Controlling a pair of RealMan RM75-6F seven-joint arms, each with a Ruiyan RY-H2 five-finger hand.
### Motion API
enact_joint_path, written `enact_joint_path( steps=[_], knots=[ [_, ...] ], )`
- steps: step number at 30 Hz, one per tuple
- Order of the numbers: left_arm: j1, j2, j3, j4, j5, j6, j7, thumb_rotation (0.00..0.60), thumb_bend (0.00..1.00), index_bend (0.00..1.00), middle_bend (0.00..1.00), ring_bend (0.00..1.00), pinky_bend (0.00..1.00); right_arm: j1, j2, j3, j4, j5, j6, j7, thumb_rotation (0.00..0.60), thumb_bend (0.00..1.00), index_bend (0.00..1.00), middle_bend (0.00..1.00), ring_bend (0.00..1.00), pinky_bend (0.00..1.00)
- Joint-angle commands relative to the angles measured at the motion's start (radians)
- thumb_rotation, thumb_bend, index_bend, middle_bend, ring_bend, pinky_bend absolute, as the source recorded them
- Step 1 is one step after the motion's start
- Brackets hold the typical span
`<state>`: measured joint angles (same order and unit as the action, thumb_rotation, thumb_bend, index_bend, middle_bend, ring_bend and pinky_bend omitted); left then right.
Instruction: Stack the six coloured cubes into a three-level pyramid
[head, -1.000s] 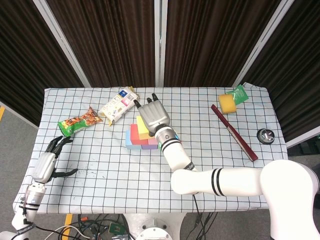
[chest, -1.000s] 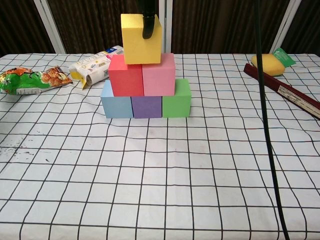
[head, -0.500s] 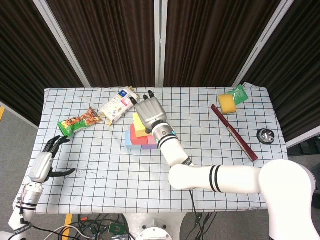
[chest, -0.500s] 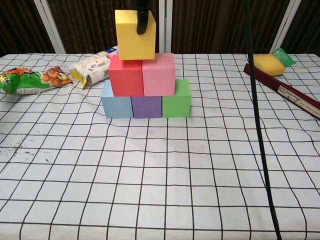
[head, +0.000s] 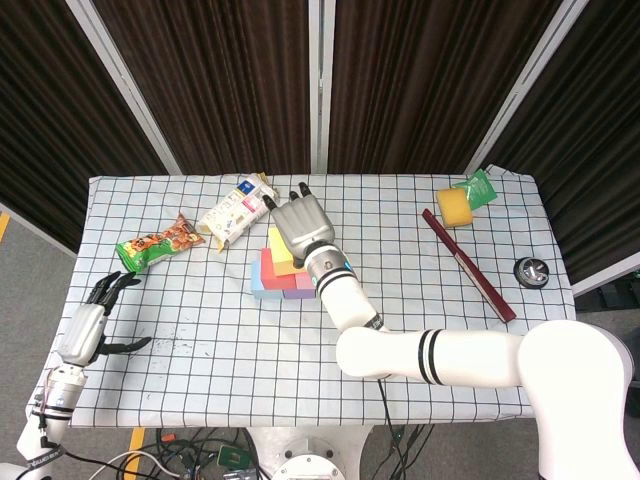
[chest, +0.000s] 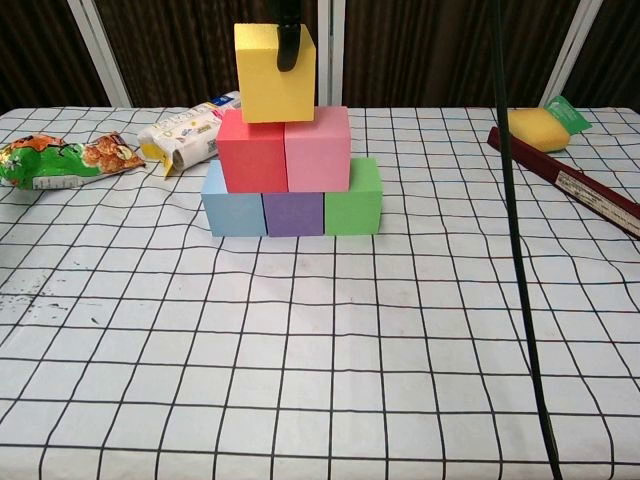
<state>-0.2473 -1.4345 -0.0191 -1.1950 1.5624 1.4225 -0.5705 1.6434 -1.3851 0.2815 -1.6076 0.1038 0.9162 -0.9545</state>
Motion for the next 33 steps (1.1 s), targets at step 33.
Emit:
enact_joint_path(
  steps=[33],
  knots=[
    [0.004,-0.001,0.000,0.013,-0.003,0.000,-0.023,0.600,0.00,0.07,0.16,0.00,0.03,0.014,-0.033,-0.004,0.026,0.024,0.003,-0.017,0.600,0.06,0.00,0.59,0.14,0.00]
  ],
)
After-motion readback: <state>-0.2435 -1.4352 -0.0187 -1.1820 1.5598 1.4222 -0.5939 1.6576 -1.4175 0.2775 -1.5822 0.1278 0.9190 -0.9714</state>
